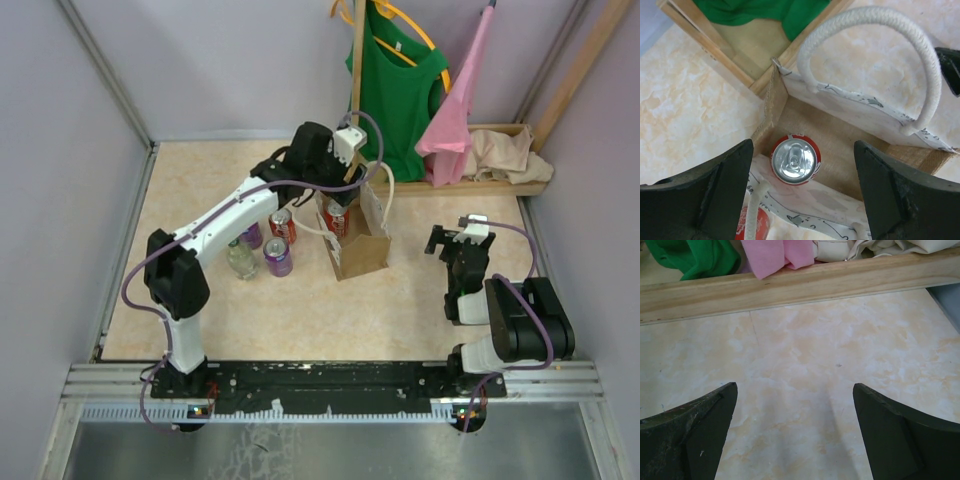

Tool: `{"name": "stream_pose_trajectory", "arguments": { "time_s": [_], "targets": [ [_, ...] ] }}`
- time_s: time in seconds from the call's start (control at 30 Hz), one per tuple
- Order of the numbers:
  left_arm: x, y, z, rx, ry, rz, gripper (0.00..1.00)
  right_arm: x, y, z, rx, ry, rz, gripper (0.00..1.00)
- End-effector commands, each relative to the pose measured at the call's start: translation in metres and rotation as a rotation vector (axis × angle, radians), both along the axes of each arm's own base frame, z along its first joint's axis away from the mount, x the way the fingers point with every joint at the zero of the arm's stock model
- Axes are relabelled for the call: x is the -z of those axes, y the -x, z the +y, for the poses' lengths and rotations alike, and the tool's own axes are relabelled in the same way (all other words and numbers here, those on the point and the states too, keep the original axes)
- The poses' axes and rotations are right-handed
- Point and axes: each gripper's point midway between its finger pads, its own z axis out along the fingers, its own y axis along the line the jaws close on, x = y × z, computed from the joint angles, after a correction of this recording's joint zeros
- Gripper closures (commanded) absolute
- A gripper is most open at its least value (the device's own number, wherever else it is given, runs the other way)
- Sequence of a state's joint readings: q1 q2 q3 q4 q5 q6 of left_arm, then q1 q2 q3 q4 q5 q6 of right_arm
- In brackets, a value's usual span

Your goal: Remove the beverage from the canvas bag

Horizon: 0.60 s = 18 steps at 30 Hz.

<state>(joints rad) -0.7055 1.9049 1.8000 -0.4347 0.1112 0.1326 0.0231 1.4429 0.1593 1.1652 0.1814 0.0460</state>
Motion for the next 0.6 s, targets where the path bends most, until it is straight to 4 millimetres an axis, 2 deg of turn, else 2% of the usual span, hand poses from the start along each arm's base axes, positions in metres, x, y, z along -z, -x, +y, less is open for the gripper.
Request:
{"name": "stream_pose_trajectory", "arguments": {
  "time_s": [0.0,0.17,0.33,0.57],
  "targets": [
    [0.020,0.005,0.007,-0.012,-0.076,0.046,0.13,-0.020,-0.009,-0.001,0.004,-0.003,-0.073,0.01],
    [0.043,0.012,0.013,-0.010,-0.138,0.106,0.13,-0.020,-0.009,-0.001,0.004,-0.002,-0.072,0.01],
    [0.058,0.018,0.015,-0.003,-0.178,0.139,0.13,-0.020,-0.009,-0.001,0.005,-0.002,-0.072,0.01],
    [0.075,0.015,0.020,-0.030,-0.233,0.155,0.12,-0.020,-0.009,-0.001,0.004,-0.002,-0.072,0.01]
  ]
}}
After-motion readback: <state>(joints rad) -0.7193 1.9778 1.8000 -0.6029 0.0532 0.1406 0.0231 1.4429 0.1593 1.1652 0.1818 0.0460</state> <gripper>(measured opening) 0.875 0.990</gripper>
